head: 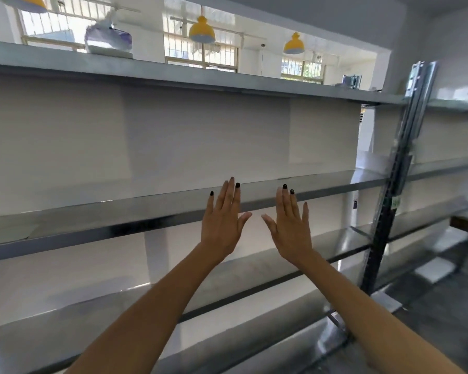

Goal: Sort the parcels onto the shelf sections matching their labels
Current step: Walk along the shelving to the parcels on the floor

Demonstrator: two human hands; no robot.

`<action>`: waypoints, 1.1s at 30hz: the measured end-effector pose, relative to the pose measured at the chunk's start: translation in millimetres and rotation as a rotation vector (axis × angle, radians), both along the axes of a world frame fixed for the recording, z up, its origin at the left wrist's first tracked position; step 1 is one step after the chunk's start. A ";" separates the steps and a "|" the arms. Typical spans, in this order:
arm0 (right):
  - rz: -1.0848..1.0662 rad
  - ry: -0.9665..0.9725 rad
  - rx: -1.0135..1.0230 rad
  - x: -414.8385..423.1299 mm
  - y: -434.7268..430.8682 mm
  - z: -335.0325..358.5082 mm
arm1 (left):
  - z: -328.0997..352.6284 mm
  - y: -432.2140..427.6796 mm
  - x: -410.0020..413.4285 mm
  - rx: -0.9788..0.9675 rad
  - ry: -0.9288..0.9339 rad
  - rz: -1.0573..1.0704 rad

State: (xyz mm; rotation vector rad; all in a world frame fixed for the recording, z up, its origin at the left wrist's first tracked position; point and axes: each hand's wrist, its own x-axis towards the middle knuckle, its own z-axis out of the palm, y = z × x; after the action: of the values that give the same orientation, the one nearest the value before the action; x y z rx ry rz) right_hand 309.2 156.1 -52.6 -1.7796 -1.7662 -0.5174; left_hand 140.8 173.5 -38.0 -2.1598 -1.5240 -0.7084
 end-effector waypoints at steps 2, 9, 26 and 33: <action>-0.039 0.002 -0.003 15.4 -0.7 -0.8 | 0.5 3.8 14.5 -0.008 0.005 -0.052; -0.168 -0.016 -0.032 45.9 -13.8 -4.5 | -7.7 18.4 40.5 -0.015 0.043 -0.168; -0.448 0.091 -0.157 155.6 -90.1 -18.8 | -34.2 -0.1 157.5 -0.056 0.111 -0.510; -0.501 0.092 -0.170 234.6 -110.3 -24.3 | -29.3 -11.2 247.3 -0.097 0.069 -0.566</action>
State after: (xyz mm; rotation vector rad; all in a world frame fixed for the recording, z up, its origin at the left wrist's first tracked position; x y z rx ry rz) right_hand 543.8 45.7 -76.9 -2.3406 -1.3279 -0.4800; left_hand 388.1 162.2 -67.3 -2.6887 -0.9211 -0.7277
